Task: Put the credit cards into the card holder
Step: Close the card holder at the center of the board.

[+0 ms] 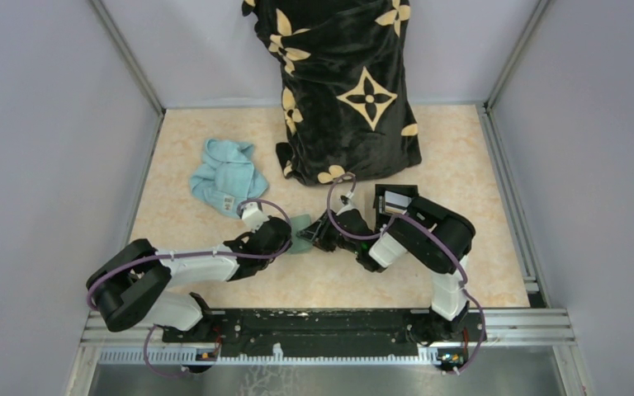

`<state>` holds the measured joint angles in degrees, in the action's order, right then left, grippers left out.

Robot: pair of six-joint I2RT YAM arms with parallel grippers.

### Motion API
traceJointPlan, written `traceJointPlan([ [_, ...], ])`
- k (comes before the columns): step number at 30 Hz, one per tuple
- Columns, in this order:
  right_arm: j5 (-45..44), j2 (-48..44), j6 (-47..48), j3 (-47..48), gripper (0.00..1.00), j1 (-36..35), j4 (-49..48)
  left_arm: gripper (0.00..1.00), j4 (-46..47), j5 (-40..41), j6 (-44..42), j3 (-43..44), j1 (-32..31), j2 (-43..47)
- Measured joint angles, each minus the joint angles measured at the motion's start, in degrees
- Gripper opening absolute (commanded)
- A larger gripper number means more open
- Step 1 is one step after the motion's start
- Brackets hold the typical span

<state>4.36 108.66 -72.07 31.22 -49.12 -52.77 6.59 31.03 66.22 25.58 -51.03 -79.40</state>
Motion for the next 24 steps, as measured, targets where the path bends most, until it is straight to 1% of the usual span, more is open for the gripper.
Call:
traceJointPlan([
  [15, 3.1, 1.4, -0.6, 0.6, 0.36, 1.3, -1.8, 0.29, -0.1, 0.0, 0.2, 0.0, 0.0, 0.4],
  [24, 5.0, 2.7, -2.1, 1.6, 0.32, 2.2, -1.9, 0.29, -0.4, 0.7, 0.9, 0.0, -0.5, 0.5],
])
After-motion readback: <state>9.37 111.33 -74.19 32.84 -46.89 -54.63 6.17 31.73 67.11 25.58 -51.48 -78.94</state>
